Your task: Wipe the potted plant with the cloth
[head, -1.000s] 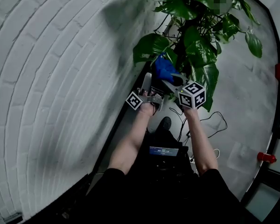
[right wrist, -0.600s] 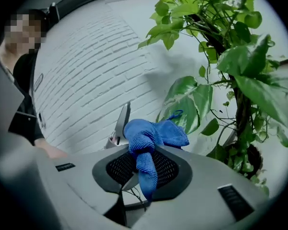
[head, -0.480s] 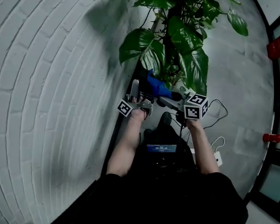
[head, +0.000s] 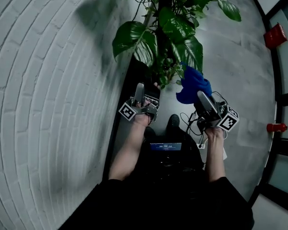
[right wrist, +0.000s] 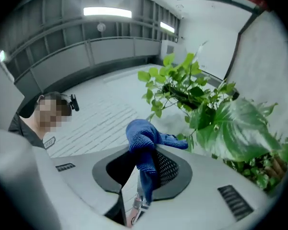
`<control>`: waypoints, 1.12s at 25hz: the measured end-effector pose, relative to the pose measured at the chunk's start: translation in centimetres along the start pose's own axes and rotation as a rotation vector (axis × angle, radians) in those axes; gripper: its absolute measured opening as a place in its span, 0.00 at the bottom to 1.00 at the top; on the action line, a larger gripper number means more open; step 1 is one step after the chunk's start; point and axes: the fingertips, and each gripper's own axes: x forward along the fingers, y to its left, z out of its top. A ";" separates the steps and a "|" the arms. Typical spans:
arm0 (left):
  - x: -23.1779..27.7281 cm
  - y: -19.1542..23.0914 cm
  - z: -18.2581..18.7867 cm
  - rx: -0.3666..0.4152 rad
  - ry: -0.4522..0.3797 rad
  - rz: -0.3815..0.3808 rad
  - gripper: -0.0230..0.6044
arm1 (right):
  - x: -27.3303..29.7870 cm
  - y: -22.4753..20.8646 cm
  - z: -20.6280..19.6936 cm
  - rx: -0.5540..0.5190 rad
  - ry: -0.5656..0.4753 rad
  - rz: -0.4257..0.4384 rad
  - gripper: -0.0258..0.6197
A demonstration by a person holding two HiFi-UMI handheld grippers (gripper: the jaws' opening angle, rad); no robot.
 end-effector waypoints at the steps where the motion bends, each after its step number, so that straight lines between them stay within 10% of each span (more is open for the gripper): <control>1: 0.4 -0.4 -0.6 0.001 0.013 -0.010 0.77 | -0.7 0.0 1.3 -0.004 -0.037 0.001 0.19; 15: 7.0 2.2 -10.4 0.167 -0.018 0.026 0.77 | -10.9 -7.2 17.6 0.022 -0.161 0.014 0.19; 28: 6.0 3.5 -14.5 0.357 -0.058 0.158 0.77 | -12.0 -13.7 19.8 0.055 -0.020 0.058 0.19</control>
